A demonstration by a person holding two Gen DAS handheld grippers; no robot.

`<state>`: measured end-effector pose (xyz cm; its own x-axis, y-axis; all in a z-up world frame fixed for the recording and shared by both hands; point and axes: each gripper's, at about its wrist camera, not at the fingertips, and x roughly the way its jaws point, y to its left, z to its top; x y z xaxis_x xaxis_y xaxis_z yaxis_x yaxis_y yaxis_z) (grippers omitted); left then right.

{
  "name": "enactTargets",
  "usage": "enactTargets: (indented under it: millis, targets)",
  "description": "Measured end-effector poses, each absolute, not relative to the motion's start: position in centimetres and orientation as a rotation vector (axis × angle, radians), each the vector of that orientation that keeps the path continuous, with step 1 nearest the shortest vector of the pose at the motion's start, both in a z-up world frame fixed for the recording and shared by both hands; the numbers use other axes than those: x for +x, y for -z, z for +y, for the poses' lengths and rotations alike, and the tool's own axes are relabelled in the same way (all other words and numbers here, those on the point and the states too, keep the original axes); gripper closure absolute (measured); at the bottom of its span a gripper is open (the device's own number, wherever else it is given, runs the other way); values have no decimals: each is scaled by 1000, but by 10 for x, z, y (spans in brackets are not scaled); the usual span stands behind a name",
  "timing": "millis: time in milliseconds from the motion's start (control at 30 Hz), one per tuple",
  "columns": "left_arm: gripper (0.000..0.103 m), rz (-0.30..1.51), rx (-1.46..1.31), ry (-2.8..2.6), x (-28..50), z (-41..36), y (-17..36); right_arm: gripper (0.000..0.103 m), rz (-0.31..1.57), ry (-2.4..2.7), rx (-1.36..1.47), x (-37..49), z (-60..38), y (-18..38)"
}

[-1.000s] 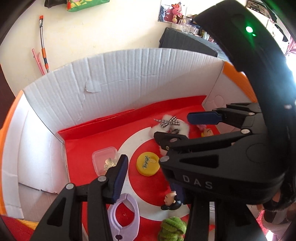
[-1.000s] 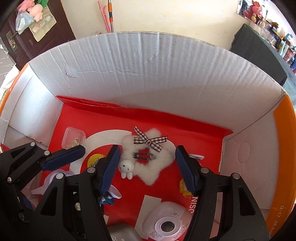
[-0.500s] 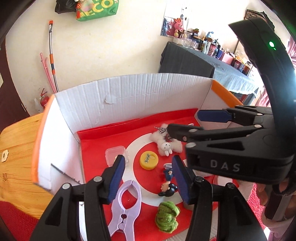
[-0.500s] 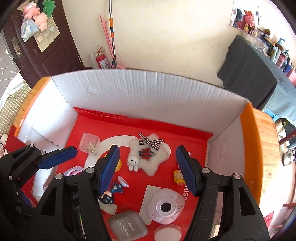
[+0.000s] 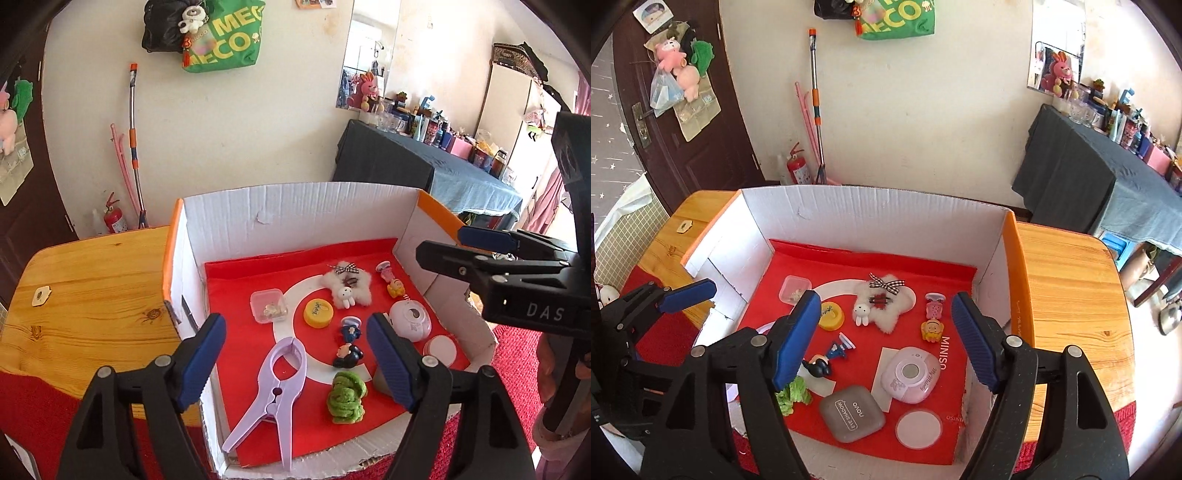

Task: Organize objects
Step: 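Lift both open tools up out of the box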

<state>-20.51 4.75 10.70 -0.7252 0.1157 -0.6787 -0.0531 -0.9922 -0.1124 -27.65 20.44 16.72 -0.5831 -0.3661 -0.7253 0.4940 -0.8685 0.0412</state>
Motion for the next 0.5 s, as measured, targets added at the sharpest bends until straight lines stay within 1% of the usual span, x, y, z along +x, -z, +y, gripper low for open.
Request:
enactTargets:
  millis: [200, 300, 400, 500]
  targets:
    - [9, -157, -1073, -2875, -186, 43, -111, 19, 232, 2468, 943, -246, 216, -168]
    - [7, -173, -1052, -2903, -180, 39, -109, 16, 204, 2483, 898, -232, 223, -164]
    - [3, -175, -1037, -2930, -173, 40, -105, 12, 185, 2493, 868, -222, 228, -156]
    - [3, -170, -1030, -2971, -170, 40, -100, 10, 196, 2520, 842, -215, 229, -148]
